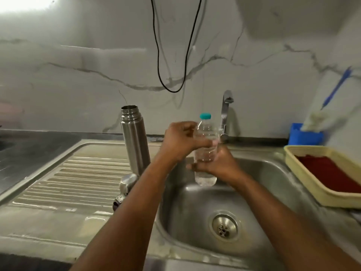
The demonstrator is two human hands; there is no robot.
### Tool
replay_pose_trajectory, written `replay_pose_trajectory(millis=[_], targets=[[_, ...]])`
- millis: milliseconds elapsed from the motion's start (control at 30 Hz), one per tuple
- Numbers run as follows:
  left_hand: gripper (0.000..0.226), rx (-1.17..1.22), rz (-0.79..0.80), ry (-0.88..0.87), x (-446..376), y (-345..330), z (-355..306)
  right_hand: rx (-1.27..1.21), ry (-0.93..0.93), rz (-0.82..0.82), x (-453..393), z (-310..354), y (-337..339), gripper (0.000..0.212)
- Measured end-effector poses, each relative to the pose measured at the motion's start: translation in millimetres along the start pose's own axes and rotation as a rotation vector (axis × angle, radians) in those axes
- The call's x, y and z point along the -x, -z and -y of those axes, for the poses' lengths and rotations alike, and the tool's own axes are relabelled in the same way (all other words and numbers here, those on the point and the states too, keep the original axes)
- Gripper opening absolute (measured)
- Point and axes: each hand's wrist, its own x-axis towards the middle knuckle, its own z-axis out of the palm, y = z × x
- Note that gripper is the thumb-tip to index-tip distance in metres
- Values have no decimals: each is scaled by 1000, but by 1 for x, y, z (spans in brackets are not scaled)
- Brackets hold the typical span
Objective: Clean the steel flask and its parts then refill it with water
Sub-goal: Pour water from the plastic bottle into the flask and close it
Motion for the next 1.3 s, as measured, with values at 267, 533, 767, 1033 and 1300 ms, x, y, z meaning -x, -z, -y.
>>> replay_pose_trajectory(millis=[267, 533, 767, 1033, 1300], targets=[[51, 120, 51, -30, 26, -23, 42, 47, -69, -44, 23, -48, -10, 43], [44, 418, 37, -59, 23, -21, 37, -117, -27, -6, 20, -44, -19, 53], [38, 512, 104, -37, 21, -21, 35, -174, -45, -25, 22, -40, -17, 45], [26, 420, -257, 92, 24, -37, 26, 104, -71, -268, 15, -52, -26, 47], [36, 253, 38, -104, 18, -10, 27, 199, -44, -319, 14, -55, -23, 41]])
